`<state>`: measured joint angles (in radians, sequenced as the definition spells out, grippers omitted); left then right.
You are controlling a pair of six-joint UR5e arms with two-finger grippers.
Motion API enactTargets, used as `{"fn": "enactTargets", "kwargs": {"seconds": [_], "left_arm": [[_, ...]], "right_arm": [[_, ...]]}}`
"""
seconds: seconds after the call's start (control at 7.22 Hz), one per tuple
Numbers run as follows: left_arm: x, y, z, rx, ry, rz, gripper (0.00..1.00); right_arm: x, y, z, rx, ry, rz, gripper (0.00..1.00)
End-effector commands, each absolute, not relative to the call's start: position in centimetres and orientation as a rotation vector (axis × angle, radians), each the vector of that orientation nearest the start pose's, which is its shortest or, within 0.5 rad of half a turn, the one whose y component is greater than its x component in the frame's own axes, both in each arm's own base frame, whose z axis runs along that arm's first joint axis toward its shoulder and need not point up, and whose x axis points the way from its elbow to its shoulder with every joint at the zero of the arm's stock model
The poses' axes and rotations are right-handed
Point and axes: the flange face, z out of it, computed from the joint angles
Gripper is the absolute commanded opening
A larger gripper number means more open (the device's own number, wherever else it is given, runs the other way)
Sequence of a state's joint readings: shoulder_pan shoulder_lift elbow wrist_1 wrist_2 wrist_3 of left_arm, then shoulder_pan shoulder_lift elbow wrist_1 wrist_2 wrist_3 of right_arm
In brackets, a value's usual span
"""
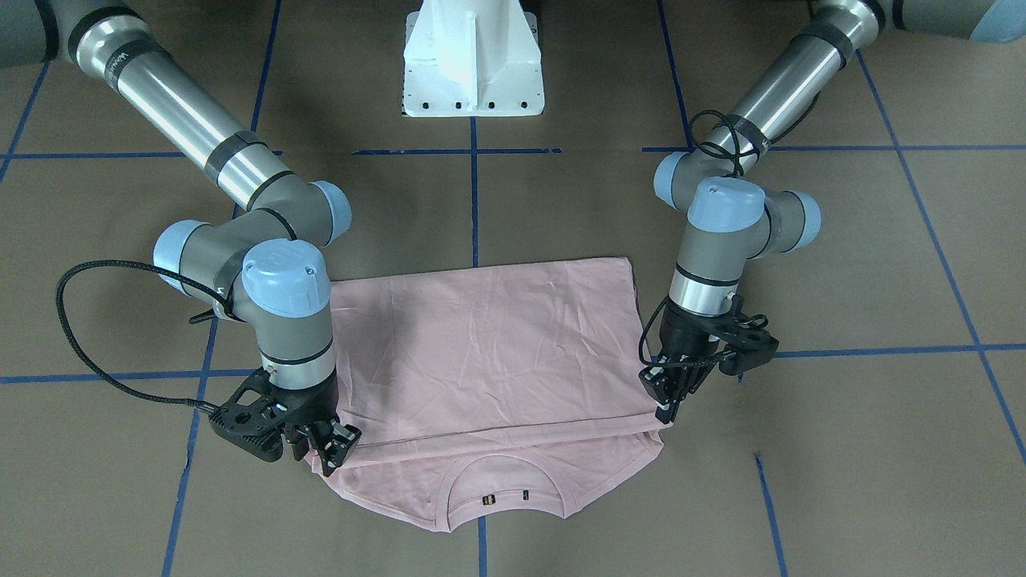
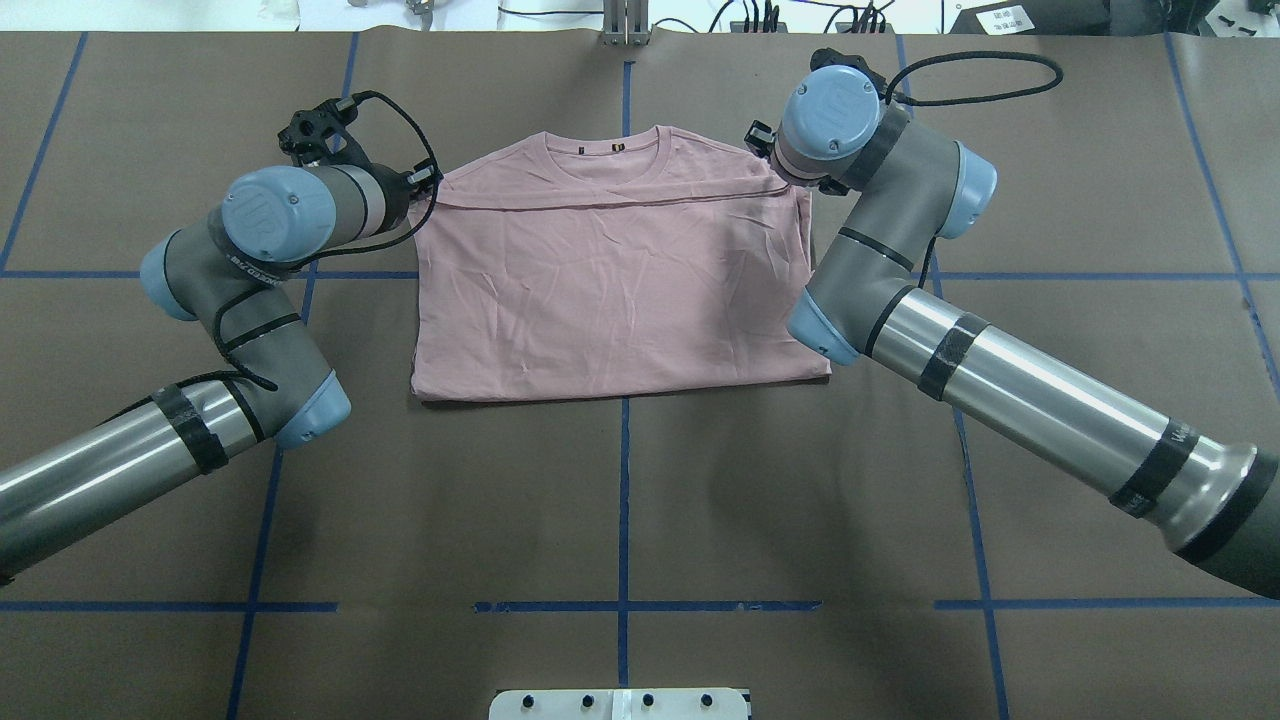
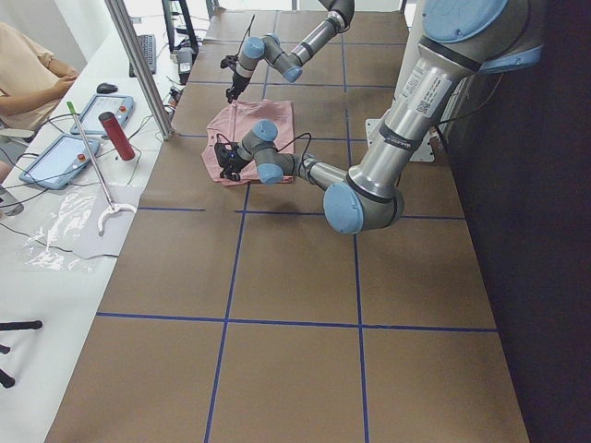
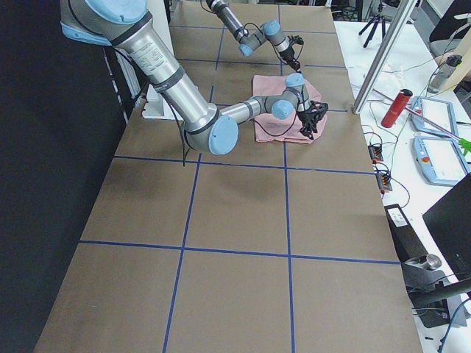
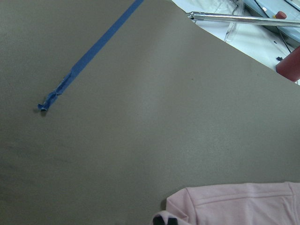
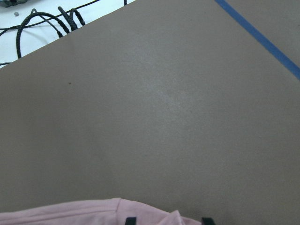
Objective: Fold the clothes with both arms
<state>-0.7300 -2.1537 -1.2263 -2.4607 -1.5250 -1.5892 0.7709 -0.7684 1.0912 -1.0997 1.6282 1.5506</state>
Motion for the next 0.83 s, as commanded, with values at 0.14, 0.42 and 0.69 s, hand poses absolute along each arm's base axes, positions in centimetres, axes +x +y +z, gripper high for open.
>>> {"fn": "enactTargets", "kwargs": {"seconds": [0.14, 0.42, 0.69], "left_arm": [[42.3, -55.3, 37.9, 0.385, 1.233, -0.613, 1.0], [41.7, -54.7, 37.1, 0.405, 1.314, -0.616, 1.0], [40.7, -53.5, 39.3, 0.398, 1.299, -0.614, 0.99]], "right_arm": [[-43.4, -58.5, 30.9, 0.174, -0.963, 0.598, 1.0], [-41.7, -52.4, 32.1, 0.156, -1.001, 0.557, 1.0], [-42.9, -47.7, 33.4, 0.019, -1.021, 0.703, 0.84]]}}
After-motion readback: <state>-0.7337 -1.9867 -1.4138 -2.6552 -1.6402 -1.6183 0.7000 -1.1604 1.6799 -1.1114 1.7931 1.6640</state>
